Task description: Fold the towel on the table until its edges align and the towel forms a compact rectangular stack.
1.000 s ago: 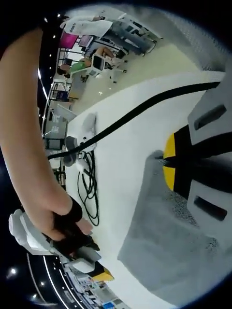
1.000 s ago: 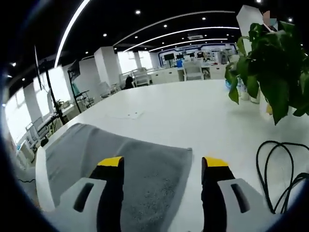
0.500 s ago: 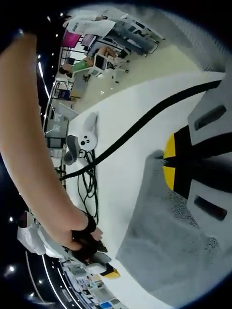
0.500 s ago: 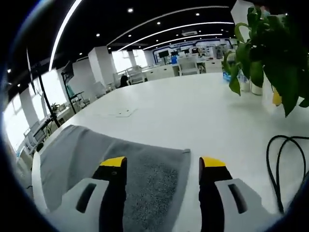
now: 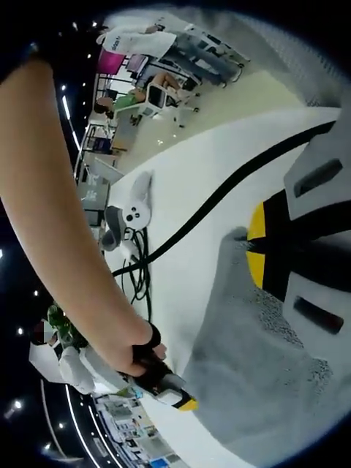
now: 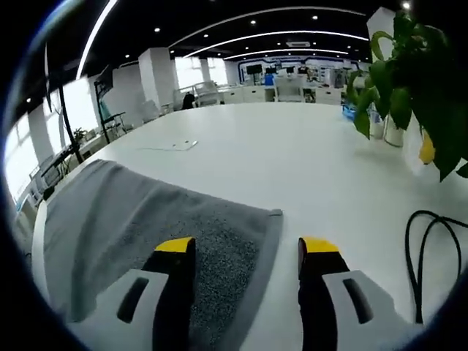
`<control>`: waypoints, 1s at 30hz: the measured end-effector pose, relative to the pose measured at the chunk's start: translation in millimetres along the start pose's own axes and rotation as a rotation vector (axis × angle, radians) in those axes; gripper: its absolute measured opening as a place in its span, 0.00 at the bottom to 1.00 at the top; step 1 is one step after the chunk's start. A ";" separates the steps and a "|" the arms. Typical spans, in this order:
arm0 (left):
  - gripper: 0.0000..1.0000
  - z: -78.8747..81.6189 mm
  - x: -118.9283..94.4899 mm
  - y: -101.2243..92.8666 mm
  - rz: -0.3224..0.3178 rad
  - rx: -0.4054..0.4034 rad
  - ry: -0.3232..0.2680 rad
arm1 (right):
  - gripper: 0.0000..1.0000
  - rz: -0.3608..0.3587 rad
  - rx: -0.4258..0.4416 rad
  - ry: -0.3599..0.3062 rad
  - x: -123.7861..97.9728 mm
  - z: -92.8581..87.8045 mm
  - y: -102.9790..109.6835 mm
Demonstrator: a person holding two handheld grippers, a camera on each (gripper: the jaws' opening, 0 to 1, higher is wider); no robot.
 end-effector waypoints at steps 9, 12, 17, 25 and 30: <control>0.03 -2.7 1.8 0.5 0.000 0.012 -0.003 | 0.35 -0.014 -0.099 0.010 0.0 -0.1 -4.5; 0.03 -3.3 2.2 0.9 -0.002 0.014 -0.004 | 0.19 0.014 -0.119 0.011 0.0 0.7 2.9; 0.03 -3.5 2.4 0.9 -0.003 0.014 -0.004 | 0.06 0.031 -0.118 0.030 4.0 5.6 6.7; 0.03 -3.6 2.4 1.5 -0.003 0.005 -0.005 | 0.04 0.035 -0.078 0.025 3.3 5.7 5.8; 0.03 -3.0 2.2 1.7 0.001 -0.017 0.000 | 0.03 0.035 -0.064 0.028 1.8 7.2 9.0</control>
Point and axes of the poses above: the point that each gripper's makers call its tool centre point, and the gripper's own axes: x roughly forward along the fingers, y roughly to its left, z roughly out of its top, the point moved 9 cm from there along -x, roughly backward along the fingers, and after that the axes turned 9 degrees about z, right-handed, at the moved point
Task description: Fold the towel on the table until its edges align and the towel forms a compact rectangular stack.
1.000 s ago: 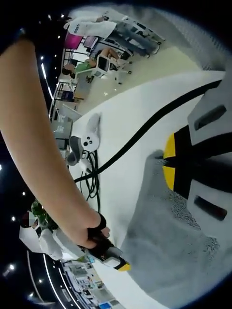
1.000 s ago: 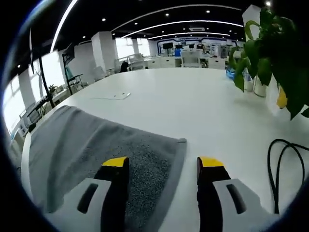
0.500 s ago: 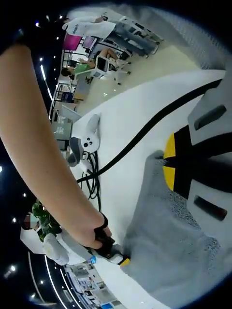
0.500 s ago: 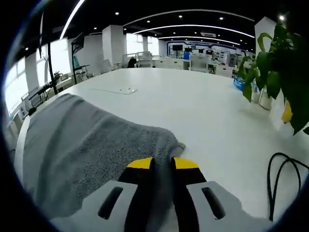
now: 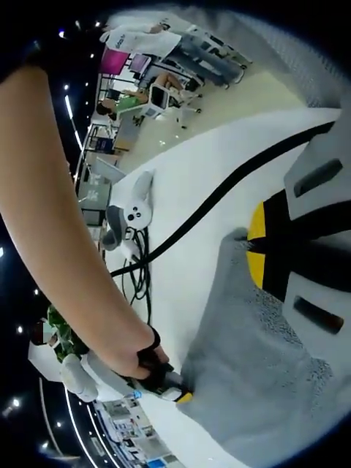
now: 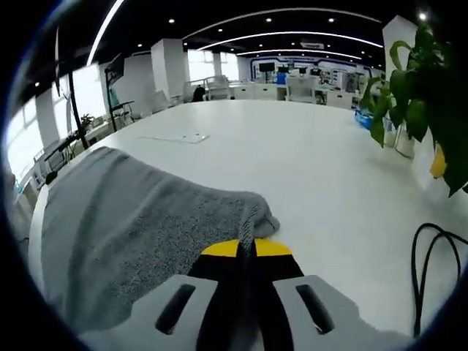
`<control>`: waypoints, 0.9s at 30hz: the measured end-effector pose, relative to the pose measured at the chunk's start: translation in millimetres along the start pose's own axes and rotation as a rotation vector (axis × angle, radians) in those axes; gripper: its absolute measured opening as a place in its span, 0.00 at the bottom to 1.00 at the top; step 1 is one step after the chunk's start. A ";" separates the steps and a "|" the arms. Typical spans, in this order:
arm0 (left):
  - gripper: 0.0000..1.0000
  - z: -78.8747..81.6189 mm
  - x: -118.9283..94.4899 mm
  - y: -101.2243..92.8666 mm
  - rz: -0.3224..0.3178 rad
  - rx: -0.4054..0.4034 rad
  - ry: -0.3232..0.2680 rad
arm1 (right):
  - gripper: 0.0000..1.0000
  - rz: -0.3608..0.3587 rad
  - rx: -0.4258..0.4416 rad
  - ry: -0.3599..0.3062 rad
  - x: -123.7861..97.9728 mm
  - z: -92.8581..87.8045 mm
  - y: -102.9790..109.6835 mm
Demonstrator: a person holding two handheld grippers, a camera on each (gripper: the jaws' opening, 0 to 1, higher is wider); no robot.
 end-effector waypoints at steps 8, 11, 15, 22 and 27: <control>0.03 5.7 -7.9 -1.4 -0.033 -0.033 -0.010 | 0.02 0.025 0.041 -0.043 -5.8 2.9 1.0; 0.03 14.6 -16.4 2.5 -0.036 -0.039 -0.032 | 0.02 0.051 0.100 -0.097 -9.2 10.3 4.6; 0.03 23.9 -27.4 5.2 -0.028 -0.057 -0.055 | 0.02 0.049 0.109 -0.130 -16.5 21.9 7.0; 0.03 42.0 -44.4 9.5 0.008 -0.089 -0.113 | 0.02 0.047 0.153 -0.208 -27.3 47.2 4.8; 0.03 49.2 -53.1 12.5 0.028 -0.113 -0.141 | 0.02 0.069 0.146 -0.243 -33.9 61.2 6.8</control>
Point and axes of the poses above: the point that each gripper's makers call its tool centre point, and the gripper's own axes: x roughly forward along the fingers, y roughly to its left, z roughly out of its top, the point moved 9 cm from there along -x, roughly backward along the fingers, and after that the axes turned 9 degrees about z, right-handed, at the moved point
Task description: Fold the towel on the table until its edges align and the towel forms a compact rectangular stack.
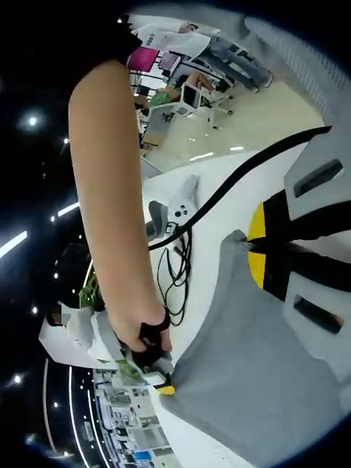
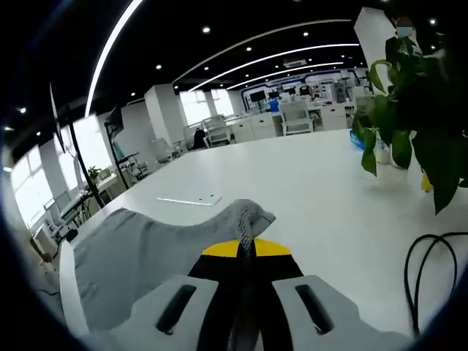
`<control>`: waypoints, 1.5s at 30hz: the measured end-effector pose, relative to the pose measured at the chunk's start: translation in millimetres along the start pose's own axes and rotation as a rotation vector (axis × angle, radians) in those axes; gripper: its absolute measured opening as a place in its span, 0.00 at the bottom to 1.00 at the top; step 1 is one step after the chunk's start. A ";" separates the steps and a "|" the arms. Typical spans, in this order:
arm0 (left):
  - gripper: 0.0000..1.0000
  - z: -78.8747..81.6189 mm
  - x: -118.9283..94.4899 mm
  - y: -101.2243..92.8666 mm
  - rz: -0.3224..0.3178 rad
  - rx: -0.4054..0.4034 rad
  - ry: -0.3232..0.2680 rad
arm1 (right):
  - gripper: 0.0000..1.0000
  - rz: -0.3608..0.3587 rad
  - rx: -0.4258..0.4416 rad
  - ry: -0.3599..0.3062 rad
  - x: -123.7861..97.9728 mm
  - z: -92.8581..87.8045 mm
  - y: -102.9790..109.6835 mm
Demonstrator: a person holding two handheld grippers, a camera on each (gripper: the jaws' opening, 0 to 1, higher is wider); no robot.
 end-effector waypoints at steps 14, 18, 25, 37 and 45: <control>0.03 2.6 -24.2 12.0 0.023 -0.065 -0.041 | 0.02 0.052 -0.044 0.013 -9.8 13.0 17.7; 0.03 9.1 -36.4 19.3 0.051 -0.138 -0.080 | 0.02 0.048 -0.053 0.000 -15.1 20.2 19.2; 0.03 39.7 -58.5 21.5 0.050 -0.175 -0.181 | 0.02 0.045 -0.061 -0.017 -21.5 30.1 30.4; 0.03 61.7 -93.8 28.5 0.050 -0.156 -0.254 | 0.02 -0.005 -0.035 -0.029 -30.4 52.1 58.4; 0.03 73.7 -127.4 41.6 0.071 -0.104 -0.288 | 0.02 -0.014 -0.036 -0.024 -18.0 76.0 79.0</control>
Point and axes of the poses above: the point that each gripper's makers call its tool centre point, and the gripper's own axes: x roughly forward along the fingers, y roughly to its left, z roughly out of its top, the point moved 9 cm from there along -x, roughly backward along the fingers, and after that the axes turned 9 degrees about z, right-handed, at the moved point
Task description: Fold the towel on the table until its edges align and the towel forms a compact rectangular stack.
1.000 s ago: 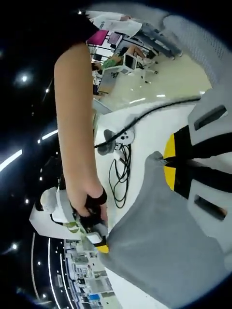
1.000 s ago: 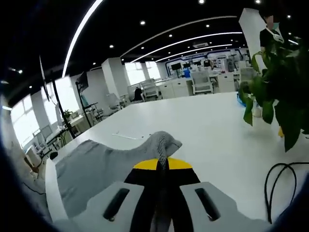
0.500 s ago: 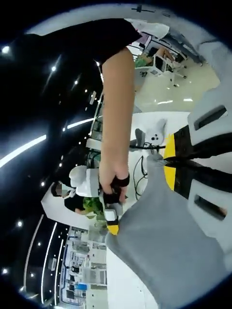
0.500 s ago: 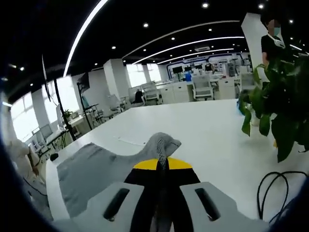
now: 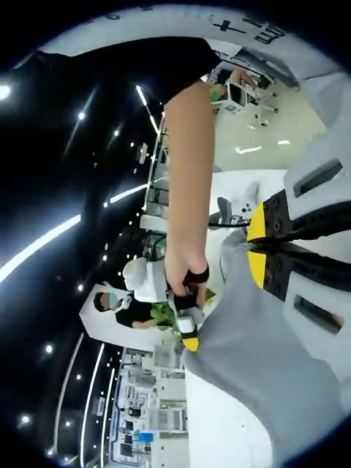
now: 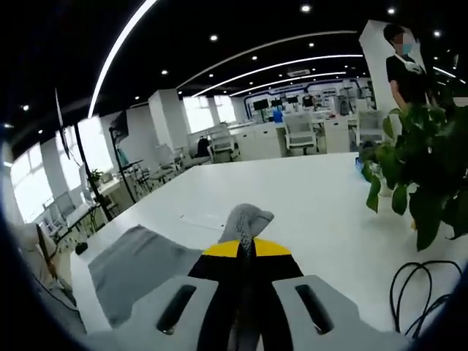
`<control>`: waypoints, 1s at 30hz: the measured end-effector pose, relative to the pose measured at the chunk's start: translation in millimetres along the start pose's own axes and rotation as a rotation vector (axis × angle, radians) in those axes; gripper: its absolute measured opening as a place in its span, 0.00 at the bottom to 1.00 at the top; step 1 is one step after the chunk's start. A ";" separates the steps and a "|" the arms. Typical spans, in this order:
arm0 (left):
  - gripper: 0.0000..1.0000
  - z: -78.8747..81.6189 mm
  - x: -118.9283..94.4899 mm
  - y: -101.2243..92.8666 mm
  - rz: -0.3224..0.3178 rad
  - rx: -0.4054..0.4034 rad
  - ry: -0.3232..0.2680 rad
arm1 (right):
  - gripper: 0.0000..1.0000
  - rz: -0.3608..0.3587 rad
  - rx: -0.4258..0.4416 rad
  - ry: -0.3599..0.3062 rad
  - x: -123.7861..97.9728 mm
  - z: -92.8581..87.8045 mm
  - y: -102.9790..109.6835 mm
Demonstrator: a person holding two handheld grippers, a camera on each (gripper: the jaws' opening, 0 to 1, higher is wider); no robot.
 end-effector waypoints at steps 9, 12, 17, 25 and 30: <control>0.03 24.8 -40.4 20.1 0.048 0.027 -0.028 | 0.02 0.039 0.000 -0.018 25.5 30.4 40.5; 0.03 31.7 -55.2 24.9 0.075 0.019 -0.044 | 0.02 0.052 0.004 -0.029 32.4 40.1 52.6; 0.03 39.1 -77.1 30.0 0.116 0.001 -0.067 | 0.02 0.086 0.004 -0.041 46.3 53.0 74.7; 0.03 50.2 -113.1 46.9 0.174 0.001 -0.089 | 0.02 0.142 -0.027 -0.036 72.7 71.2 112.8; 0.03 54.6 -135.9 59.9 0.213 0.009 -0.109 | 0.02 0.166 -0.048 -0.038 85.0 77.7 140.0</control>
Point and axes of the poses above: the point that each gripper's makers call its tool centre point, and the gripper's own axes: x roughly forward along the fingers, y roughly to its left, z roughly out of its top, the point moved 9 cm from there along -x, roughly backward along the fingers, and after that the axes turned 9 degrees about z, right-handed, at the moved point
